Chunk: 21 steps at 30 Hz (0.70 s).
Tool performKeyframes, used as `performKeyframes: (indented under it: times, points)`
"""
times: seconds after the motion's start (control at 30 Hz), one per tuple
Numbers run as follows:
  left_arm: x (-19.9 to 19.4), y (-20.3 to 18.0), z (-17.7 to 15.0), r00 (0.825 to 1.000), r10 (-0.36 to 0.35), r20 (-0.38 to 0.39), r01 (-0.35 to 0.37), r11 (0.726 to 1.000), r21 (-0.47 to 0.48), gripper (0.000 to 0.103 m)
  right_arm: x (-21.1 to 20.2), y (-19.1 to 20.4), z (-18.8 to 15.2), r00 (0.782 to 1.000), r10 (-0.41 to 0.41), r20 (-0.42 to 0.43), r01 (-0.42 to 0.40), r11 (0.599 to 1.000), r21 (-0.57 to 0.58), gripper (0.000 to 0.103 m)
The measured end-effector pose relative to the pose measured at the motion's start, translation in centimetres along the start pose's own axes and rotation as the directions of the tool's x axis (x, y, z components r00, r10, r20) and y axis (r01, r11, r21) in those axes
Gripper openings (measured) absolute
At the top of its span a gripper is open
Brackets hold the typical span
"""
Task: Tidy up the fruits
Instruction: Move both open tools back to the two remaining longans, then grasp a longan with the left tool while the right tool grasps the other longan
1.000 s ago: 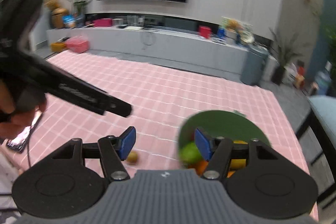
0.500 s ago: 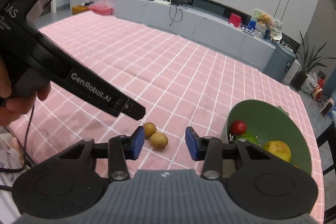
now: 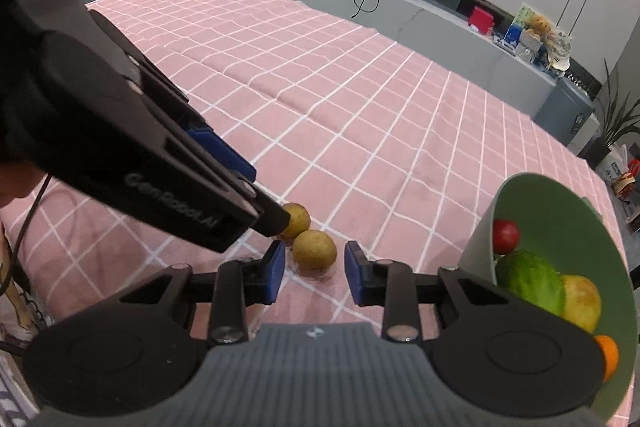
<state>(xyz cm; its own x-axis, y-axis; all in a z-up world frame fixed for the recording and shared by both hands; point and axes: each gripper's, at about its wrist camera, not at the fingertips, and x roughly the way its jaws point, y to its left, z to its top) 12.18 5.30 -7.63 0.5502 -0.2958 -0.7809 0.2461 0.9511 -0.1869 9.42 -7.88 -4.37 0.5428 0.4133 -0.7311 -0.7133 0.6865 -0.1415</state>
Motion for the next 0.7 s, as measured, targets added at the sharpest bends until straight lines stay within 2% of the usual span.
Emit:
performKeyframes:
  times: [0.1, 0.27, 0.43, 0.63, 0.7]
  points:
    - [0.5, 0.1, 0.3, 1.000, -0.018, 0.001, 0.018, 1.000, 0.000, 0.042, 0.9, -0.3, 0.0, 1.000, 0.007, -0.004, -0.007, 1.000, -0.002, 0.028]
    - [1.5, 0.5, 0.6, 1.000, -0.017, -0.023, 0.017, 1.000, -0.007, 0.039, 2.0, -0.4, -0.3, 1.000, 0.029, -0.008, -0.029, 1.000, 0.006, 0.024]
    - [2.4, 0.4, 0.8, 0.999, -0.017, -0.041, 0.017, 1.000, 0.002, 0.036, 2.4, -0.7, -0.6, 0.999, 0.037, 0.002, -0.037, 0.999, 0.017, 0.023]
    - [2.7, 0.9, 1.2, 0.999, -0.035, -0.032, 0.034, 0.999, -0.026, 0.036, 2.5, -1.0, -0.8, 0.999, 0.039, 0.010, -0.040, 0.999, 0.033, 0.024]
    - [2.9, 1.2, 1.2, 0.999, -0.034, -0.042, 0.032, 0.999, -0.044, 0.032, 2.5, -1.2, -0.9, 0.999, 0.043, 0.016, -0.044, 0.998, 0.038, 0.024]
